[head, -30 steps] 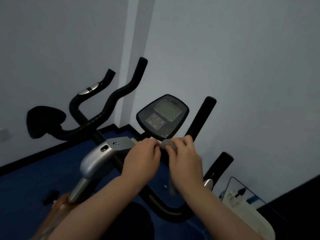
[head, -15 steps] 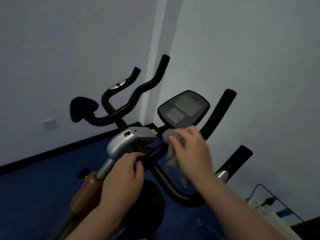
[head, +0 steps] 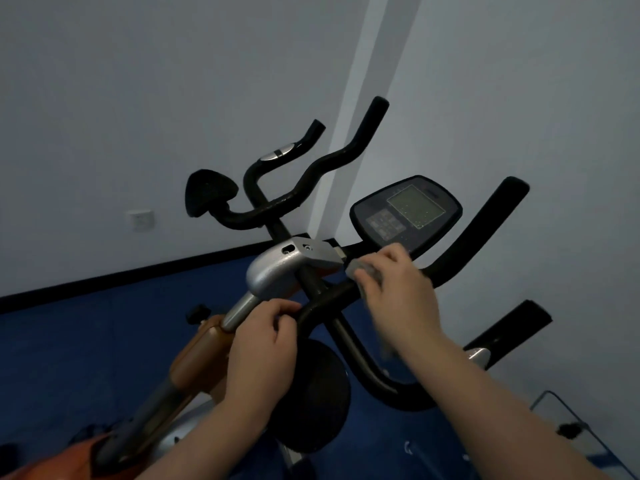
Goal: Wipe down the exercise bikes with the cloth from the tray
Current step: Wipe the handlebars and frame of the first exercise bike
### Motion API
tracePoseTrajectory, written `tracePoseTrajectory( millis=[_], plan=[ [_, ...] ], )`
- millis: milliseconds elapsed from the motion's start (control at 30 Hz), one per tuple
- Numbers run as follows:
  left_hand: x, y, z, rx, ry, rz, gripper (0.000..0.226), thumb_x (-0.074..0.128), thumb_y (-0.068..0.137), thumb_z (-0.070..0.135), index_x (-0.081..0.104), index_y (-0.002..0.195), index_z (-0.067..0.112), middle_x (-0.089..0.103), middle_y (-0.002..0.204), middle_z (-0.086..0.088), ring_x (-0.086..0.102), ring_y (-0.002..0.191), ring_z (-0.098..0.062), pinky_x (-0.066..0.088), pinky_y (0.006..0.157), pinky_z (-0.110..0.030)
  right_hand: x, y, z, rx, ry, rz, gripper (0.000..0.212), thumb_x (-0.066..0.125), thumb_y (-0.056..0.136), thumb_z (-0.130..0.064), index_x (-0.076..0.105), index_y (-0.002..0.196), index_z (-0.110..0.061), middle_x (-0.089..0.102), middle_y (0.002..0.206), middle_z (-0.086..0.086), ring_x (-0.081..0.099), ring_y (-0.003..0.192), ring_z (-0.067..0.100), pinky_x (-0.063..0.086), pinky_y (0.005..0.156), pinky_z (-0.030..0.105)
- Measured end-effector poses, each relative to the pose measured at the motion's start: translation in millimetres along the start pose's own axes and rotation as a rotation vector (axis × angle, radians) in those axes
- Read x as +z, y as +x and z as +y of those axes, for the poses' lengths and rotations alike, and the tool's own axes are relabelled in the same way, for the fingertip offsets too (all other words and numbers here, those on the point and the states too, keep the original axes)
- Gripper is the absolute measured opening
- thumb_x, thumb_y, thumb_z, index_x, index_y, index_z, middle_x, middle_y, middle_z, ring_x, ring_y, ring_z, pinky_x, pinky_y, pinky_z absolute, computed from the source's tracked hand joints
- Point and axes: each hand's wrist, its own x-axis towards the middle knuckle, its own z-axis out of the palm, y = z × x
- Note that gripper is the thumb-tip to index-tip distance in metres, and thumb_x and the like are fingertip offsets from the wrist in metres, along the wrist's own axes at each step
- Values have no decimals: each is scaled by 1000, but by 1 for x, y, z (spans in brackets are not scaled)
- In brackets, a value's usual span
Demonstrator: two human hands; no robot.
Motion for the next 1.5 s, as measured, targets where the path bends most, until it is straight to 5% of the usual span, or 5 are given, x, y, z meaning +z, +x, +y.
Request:
tracePoseTrajectory(
  millis=[267,433,933,1133,1500],
  plan=[
    [-2,0,-3,15,-178,16,18,40,87,33,58,89,33,64,83,17,61,78,-2,42,66,-23,2,-11,-30,-87,423,-654,16,66,87,-22,73,101,-21,60,98,-9,59,93,3,46,87,24],
    [-2,3,-2,26,-88,-30,17,45,81,33,61,86,35,66,81,13,62,78,-1,49,68,-27,-24,28,-18,-84,165,-218,22,60,85,-41,70,103,-34,62,97,-17,54,95,4,43,85,30],
    [-4,1,-5,44,-30,-112,9,51,84,35,55,89,41,60,78,13,56,64,-4,42,57,-28,25,41,-29,-146,-187,-529,22,73,68,-52,57,76,-39,63,84,-9,61,82,15,48,70,32],
    [-4,4,-4,65,-23,-109,16,43,78,44,54,89,41,59,79,13,55,66,-4,43,58,-30,49,46,-44,-101,-137,-291,26,74,71,-48,64,88,-30,66,87,-4,60,82,19,42,65,28],
    [-4,5,-6,84,9,-76,15,45,81,40,58,89,38,62,81,10,58,68,-5,50,62,-32,35,39,-34,-223,-132,-369,22,68,79,-45,66,95,-31,68,94,-6,62,90,19,50,78,37]
  ],
)
